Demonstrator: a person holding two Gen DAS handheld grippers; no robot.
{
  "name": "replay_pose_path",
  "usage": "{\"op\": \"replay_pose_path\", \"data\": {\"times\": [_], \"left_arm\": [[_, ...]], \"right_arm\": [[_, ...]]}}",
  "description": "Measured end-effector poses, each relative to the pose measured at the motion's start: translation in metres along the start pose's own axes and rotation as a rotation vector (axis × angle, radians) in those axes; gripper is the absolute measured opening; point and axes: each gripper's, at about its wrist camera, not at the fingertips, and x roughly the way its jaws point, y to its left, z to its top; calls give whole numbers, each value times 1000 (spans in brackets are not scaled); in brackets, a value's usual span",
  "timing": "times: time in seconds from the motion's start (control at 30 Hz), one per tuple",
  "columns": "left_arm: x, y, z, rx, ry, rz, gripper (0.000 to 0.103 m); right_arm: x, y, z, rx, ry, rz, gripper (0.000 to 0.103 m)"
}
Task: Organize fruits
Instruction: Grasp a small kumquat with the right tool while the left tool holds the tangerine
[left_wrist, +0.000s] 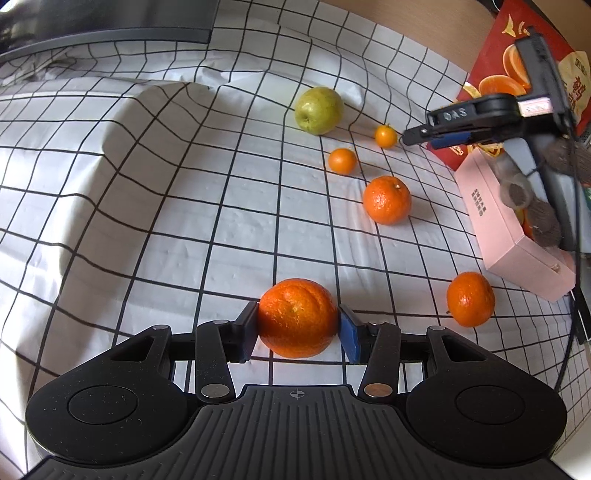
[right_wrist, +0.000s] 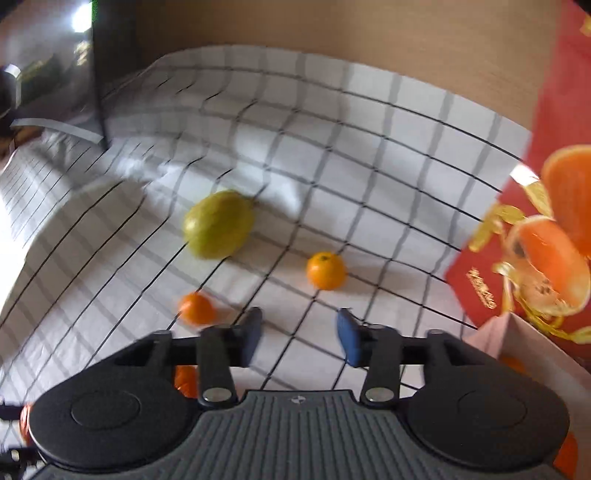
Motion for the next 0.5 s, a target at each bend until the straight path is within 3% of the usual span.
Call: {"op": "replay_pose_path", "data": {"times": [0.17,0.33,0.37,0.4,0.5], "left_arm": [[0,3,1,-3,5,-17,50],[1,3,1,0,0,-22,51],[2,4,1,1,-2,-23,51],[2,4,1,2,-4,-23,51],[4,3,2,7,-9,-22,51]], "right_arm": [[29,-2,17,133,-19,-54,51],[77,4,31,100,49,-130,50],[81,6,31,91,71,-127,44],[82,6,29,88,78,-131,30],[64,7,23,85,52,-106,31]]}}
